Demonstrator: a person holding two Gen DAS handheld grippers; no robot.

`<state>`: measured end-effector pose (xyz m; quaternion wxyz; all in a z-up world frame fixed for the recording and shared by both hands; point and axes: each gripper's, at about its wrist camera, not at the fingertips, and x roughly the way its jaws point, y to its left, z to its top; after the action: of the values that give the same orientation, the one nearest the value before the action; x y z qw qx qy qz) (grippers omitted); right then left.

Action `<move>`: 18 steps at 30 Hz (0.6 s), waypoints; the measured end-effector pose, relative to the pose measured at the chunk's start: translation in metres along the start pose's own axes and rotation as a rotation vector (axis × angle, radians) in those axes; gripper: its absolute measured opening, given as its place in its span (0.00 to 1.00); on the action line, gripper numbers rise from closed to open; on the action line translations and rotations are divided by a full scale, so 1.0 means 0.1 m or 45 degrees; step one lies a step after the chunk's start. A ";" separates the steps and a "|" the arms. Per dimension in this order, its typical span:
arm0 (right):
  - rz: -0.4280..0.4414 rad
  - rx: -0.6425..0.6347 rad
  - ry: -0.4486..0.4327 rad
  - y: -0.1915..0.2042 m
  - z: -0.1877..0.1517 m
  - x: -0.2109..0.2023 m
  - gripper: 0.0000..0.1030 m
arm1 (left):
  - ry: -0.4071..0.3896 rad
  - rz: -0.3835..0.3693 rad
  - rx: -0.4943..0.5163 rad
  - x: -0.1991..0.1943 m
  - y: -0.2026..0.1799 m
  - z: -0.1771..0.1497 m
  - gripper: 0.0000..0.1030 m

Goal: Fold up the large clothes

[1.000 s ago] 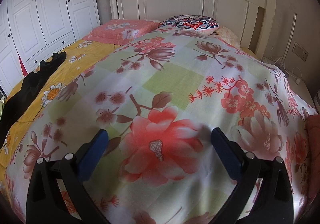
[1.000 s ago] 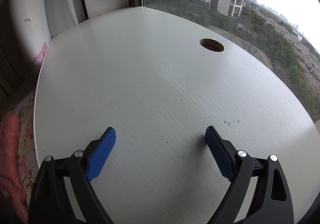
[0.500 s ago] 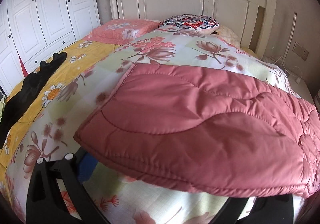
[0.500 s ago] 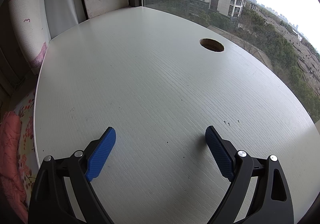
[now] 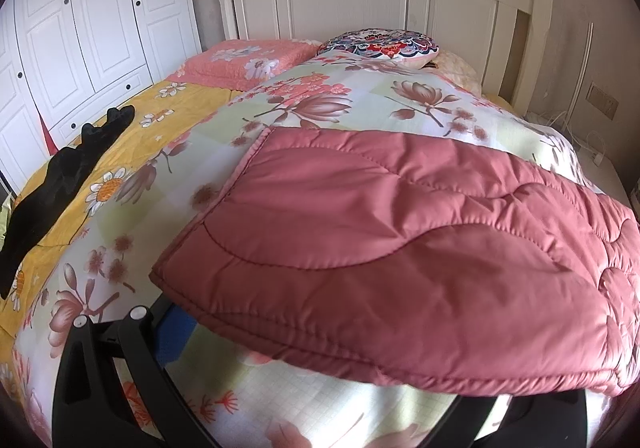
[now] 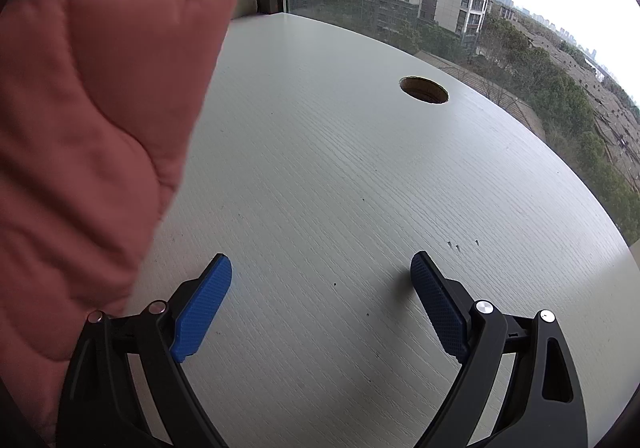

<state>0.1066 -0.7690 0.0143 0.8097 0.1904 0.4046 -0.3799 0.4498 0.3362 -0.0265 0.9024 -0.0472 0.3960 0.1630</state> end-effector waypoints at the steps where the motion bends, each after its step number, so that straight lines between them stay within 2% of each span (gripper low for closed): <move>1: 0.000 0.000 0.000 0.01 0.00 -0.01 0.85 | 0.002 -0.003 -0.003 0.00 -0.01 0.00 0.98; 4: 0.000 0.000 0.000 0.01 -0.01 -0.02 0.85 | 0.004 0.025 -0.023 -0.05 -0.04 -0.05 0.98; 7: 0.000 0.000 0.000 0.01 -0.01 -0.02 0.85 | 0.008 0.070 -0.054 -0.25 -0.04 -0.24 0.98; 11: -0.001 0.005 0.001 0.00 -0.02 -0.02 0.85 | -0.001 0.024 -0.102 -0.64 0.05 -0.59 0.98; 13: 0.003 -0.009 0.045 0.00 -0.07 -0.09 0.84 | -0.049 0.019 -0.153 -0.86 0.14 -0.76 0.98; 15: -0.115 0.080 0.040 -0.08 -0.16 -0.19 0.84 | -0.145 0.046 -0.147 -1.22 0.19 -0.93 0.98; 16: -0.263 0.137 -0.015 -0.12 -0.26 -0.37 0.84 | -0.182 0.069 -0.101 -1.40 0.16 -1.00 0.98; 18: -0.430 0.193 -0.218 -0.11 -0.50 -0.85 0.84 | -0.249 0.123 -0.005 -1.71 0.03 -1.11 0.98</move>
<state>0.0397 -0.7064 0.0518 0.7493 0.1471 0.3307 -0.5545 0.2628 0.2717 0.0231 0.9278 -0.0136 0.3077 0.2108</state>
